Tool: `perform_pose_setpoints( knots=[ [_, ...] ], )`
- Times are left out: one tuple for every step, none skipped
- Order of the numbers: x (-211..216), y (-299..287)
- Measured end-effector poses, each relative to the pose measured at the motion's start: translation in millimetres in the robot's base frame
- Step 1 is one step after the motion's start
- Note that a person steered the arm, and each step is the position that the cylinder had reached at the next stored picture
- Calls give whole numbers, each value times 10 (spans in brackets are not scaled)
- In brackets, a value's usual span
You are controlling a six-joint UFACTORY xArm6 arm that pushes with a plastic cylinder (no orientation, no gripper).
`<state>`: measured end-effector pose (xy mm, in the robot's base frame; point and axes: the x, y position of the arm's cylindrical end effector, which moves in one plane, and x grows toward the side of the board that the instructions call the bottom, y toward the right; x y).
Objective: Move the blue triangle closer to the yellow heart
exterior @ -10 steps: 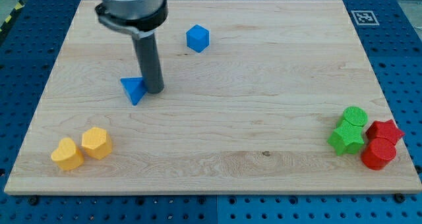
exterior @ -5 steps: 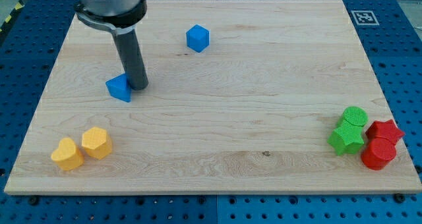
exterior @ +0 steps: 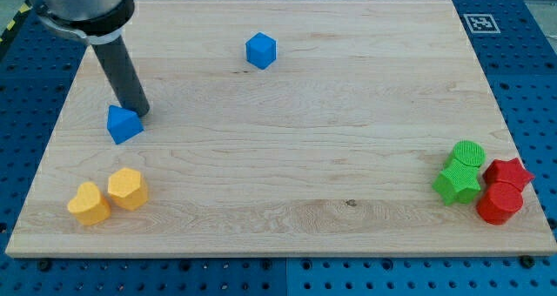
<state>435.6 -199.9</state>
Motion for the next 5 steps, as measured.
perform_pose_setpoints(
  knots=[
    [42,-65],
    [115,-167],
    [255,-185],
    [473,-193],
    [632,-194]
  ],
)
